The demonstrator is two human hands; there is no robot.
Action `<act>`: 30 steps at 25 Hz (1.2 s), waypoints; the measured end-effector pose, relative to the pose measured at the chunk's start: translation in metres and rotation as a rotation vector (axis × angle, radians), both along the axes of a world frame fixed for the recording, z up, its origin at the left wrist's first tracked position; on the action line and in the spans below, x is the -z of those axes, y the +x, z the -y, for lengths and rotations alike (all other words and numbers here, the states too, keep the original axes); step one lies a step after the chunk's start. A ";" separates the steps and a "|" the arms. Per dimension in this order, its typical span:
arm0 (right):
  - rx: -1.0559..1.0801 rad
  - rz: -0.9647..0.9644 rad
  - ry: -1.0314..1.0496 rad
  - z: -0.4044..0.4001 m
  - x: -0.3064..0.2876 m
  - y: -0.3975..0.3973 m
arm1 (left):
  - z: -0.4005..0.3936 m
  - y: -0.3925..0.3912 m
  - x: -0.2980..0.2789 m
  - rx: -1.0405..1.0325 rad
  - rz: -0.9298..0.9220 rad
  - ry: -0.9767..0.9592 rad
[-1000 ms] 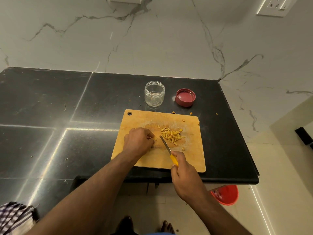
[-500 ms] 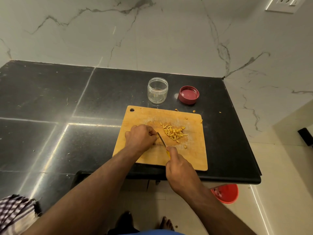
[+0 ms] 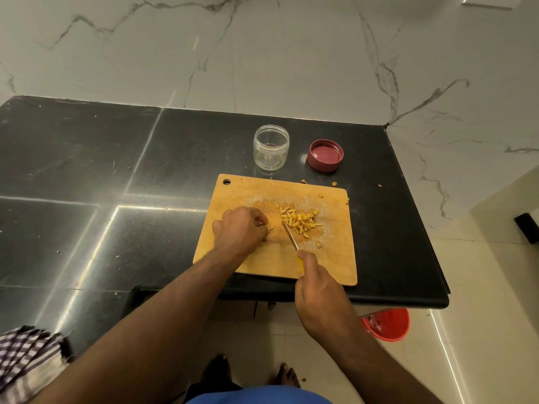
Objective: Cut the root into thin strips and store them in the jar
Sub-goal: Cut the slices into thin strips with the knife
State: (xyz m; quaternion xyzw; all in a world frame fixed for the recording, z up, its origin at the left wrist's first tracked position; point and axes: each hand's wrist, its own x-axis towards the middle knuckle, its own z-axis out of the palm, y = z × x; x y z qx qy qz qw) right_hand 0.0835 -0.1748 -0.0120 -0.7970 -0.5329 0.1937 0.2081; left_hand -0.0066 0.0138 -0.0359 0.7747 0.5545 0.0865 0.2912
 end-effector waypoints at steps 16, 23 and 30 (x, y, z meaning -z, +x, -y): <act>-0.083 0.022 -0.143 -0.029 -0.005 -0.009 | 0.004 0.001 -0.004 0.002 -0.010 0.042; -0.046 0.034 -0.034 0.000 -0.005 -0.003 | 0.004 0.001 -0.004 -0.001 -0.020 0.028; -0.046 -0.017 -0.003 -0.017 -0.003 -0.007 | 0.004 0.000 -0.003 -0.020 -0.025 0.012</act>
